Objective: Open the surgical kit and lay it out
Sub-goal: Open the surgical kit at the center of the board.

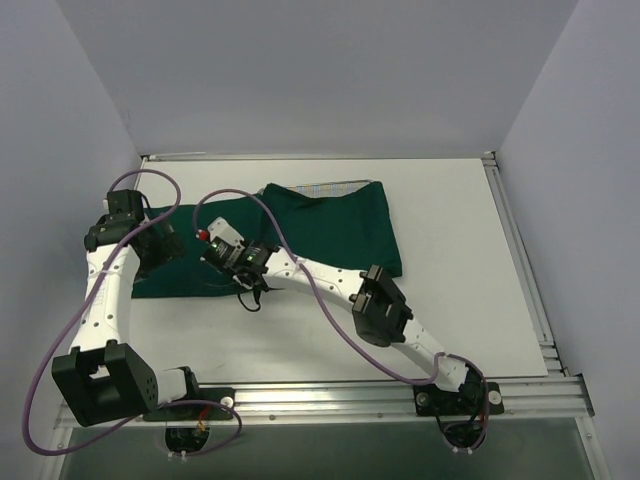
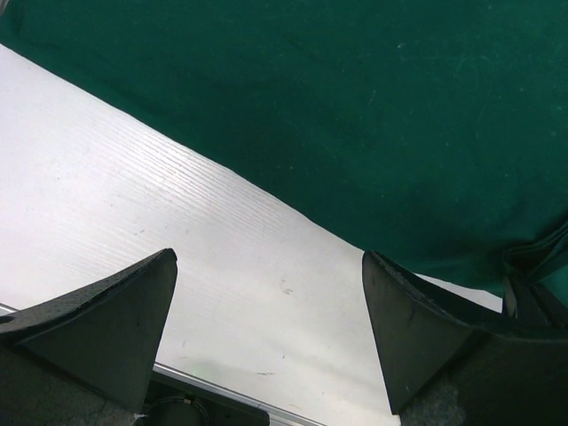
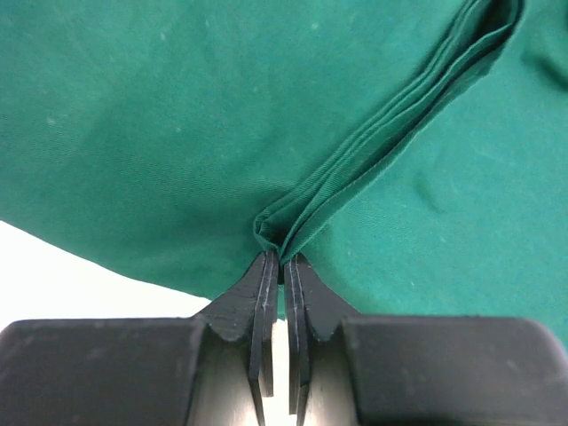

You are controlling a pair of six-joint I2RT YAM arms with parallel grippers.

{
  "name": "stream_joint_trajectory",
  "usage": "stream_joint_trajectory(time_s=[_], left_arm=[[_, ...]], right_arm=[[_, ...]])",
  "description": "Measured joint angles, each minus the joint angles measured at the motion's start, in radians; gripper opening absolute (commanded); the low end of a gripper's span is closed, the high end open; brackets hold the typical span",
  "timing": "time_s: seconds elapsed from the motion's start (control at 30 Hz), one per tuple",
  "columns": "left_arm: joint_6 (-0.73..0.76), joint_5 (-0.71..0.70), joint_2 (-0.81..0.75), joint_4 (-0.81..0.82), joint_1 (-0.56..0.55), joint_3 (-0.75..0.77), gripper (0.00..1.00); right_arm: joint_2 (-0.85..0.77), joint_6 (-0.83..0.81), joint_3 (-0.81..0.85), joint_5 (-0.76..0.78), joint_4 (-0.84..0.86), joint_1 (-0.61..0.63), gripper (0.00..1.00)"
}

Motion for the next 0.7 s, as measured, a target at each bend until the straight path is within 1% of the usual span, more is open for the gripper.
stream_joint_trajectory(time_s=[0.1,0.2,0.27,0.33,0.43,0.5,0.6,0.7], left_arm=[[0.0,0.011,0.0,0.0,0.0,0.0,0.94],[-0.001,0.024,0.001,0.0,0.0,0.0,0.94],[-0.002,0.034,0.003,0.001,0.001,0.0,0.94],[-0.004,0.047,0.012,0.001,0.001,0.0,0.94],[-0.008,0.074,0.037,0.001,0.001,0.0,0.94],[-0.013,0.097,0.052,0.002,0.001,0.0,0.94],[-0.027,0.132,0.061,0.003,0.003,0.0,0.94],[-0.035,0.155,0.066,0.005,0.004,0.0,0.94]], right_arm=[[-0.04,0.012,0.0,-0.02,-0.008,-0.011,0.0],[-0.108,0.043,-0.003,-0.059,-0.02,-0.053,0.0],[-0.17,0.061,-0.022,-0.087,-0.015,-0.109,0.0],[-0.245,0.071,-0.056,-0.096,-0.008,-0.209,0.0],[-0.343,0.076,-0.13,-0.094,0.01,-0.408,0.0],[-0.412,0.076,-0.228,-0.095,0.057,-0.57,0.0],[-0.5,0.079,-0.397,-0.098,0.096,-0.858,0.0],[-0.541,0.099,-0.537,-0.082,0.108,-1.158,0.0]])
